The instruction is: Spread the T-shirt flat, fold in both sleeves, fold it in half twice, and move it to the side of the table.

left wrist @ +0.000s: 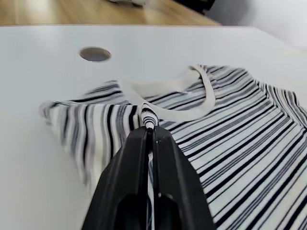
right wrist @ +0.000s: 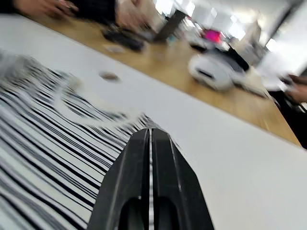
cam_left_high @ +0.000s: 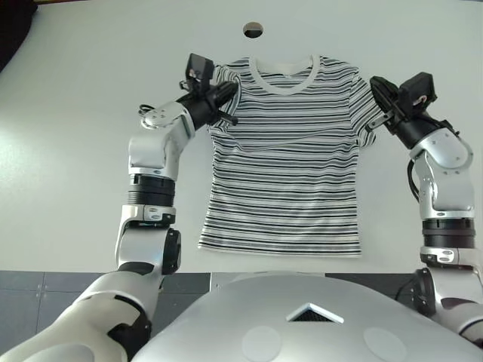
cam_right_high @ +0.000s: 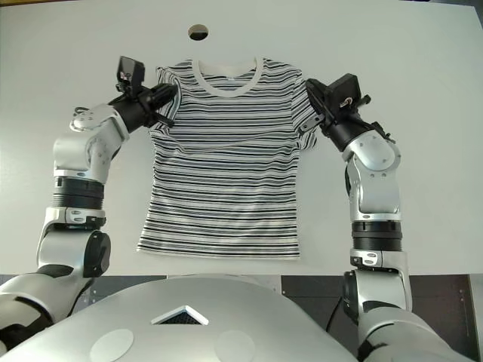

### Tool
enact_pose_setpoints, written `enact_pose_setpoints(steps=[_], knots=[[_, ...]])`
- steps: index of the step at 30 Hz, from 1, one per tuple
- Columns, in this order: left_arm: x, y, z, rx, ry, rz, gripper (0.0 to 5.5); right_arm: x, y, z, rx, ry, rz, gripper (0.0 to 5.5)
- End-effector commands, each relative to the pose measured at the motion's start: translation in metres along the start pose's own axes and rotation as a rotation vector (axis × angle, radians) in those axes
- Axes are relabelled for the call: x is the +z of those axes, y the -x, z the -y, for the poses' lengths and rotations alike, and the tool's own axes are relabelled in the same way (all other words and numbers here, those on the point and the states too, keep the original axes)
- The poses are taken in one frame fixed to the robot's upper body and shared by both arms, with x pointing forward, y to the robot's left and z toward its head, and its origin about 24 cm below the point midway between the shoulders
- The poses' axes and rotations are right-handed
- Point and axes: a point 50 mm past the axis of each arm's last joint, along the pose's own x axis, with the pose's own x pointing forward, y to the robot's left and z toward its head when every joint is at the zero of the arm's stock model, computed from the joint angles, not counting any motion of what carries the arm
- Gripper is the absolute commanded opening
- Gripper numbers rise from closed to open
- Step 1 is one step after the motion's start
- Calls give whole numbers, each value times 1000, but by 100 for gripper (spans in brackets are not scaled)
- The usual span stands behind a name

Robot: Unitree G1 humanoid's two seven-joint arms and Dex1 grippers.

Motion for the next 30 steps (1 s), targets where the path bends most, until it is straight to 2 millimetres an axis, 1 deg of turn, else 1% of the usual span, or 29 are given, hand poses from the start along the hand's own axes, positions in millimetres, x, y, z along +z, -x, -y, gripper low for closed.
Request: enact_pose_setpoints(steps=[1,5,6,11,12,13,18,21,26,28,30], knots=[[-4,-13,5,26,-8,-38,34,-13,-3,22,-125,-74,-108,29],[-7,-17,6,61,-46,-42,88,-25,-5,31,-175,-152,-196,89],[-8,-17,6,66,-52,-42,108,-27,-6,31,-174,-159,-214,113],[-16,-18,8,59,-89,-96,200,-34,-12,24,-123,-203,-280,219],[-16,-18,8,59,-96,-101,207,-34,-12,24,-112,-207,-291,221],[-16,-18,8,58,-102,-103,232,-35,-13,23,-104,-213,-299,221],[-15,-16,15,11,-176,-92,232,-44,-16,22,-65,-262,-377,221],[-8,-11,16,7,-196,-51,232,-48,-17,22,-49,-278,-413,221],[16,1,21,-3,-233,117,235,-52,-17,18,-15,-285,-436,123],[32,10,22,4,-245,229,235,-53,-18,18,-10,-287,-438,68],[41,18,22,19,-258,301,235,-53,-18,18,-11,-286,-437,28]])
